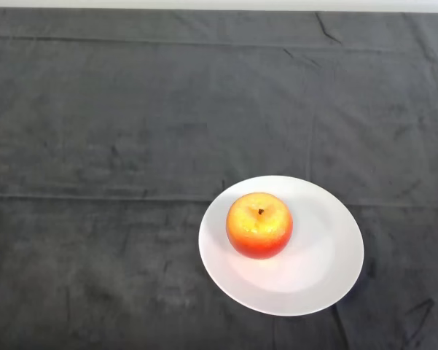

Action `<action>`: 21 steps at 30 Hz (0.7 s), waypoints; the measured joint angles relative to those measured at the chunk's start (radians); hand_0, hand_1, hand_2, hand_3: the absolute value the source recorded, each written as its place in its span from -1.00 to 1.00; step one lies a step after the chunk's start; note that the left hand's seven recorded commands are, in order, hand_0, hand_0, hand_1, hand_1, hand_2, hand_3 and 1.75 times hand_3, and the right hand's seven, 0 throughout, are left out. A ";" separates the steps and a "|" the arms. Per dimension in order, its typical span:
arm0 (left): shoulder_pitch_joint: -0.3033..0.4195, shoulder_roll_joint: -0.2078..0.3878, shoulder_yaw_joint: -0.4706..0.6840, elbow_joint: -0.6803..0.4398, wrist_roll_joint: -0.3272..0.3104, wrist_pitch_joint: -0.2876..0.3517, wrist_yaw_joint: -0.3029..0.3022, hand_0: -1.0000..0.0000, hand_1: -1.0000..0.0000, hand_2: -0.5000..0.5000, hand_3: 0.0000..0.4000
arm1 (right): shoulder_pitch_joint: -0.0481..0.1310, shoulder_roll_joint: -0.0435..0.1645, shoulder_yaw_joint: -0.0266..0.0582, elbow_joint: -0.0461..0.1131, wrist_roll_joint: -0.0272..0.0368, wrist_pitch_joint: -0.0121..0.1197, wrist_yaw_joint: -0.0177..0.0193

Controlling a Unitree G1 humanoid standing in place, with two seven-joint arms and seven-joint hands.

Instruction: Move the apple to the plate

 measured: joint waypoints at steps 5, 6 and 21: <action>0.000 0.000 0.000 0.000 0.002 0.000 0.001 1.00 1.00 0.00 -1.00 | 0.000 0.000 0.0000 0.000 0.0000 0.000 0.0000; 0.000 0.000 0.000 0.000 0.002 0.000 0.001 1.00 1.00 0.00 -1.00 | 0.000 0.000 0.0000 0.000 0.0000 0.000 0.0000; 0.000 0.000 0.005 0.000 0.022 0.000 0.003 1.00 1.00 0.00 -1.00 | 0.000 0.000 0.0000 0.000 0.0000 0.000 0.0000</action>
